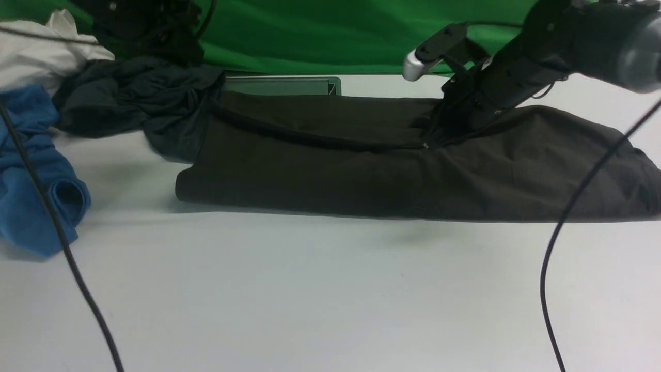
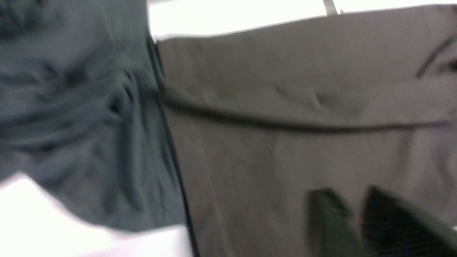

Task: Fold a long-sleeved shirt on a white desktop.
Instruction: 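Fold the black garment in half by bringing its near edge over to the far edge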

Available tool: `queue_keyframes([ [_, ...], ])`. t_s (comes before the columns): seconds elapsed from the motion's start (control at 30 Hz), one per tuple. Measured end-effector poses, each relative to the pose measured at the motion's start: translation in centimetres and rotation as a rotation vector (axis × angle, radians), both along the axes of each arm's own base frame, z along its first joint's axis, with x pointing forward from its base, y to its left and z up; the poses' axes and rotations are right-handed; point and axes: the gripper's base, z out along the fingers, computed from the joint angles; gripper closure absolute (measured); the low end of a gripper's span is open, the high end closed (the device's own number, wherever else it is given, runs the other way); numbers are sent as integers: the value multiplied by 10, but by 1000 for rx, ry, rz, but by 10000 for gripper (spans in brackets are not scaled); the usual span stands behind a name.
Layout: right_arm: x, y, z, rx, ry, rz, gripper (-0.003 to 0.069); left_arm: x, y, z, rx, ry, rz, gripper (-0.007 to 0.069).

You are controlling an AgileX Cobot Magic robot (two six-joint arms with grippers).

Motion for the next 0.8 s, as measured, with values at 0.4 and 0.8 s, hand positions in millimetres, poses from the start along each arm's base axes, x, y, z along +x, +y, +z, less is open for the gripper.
queue_keyframes([
  [0.4,22,-2,-40,-13,101,-25,633,-16,-4,-82,-119,165,18,606],
  [0.8,83,-42,-23,134,-454,-459,631,-18,-5,-95,-130,162,42,606],
])
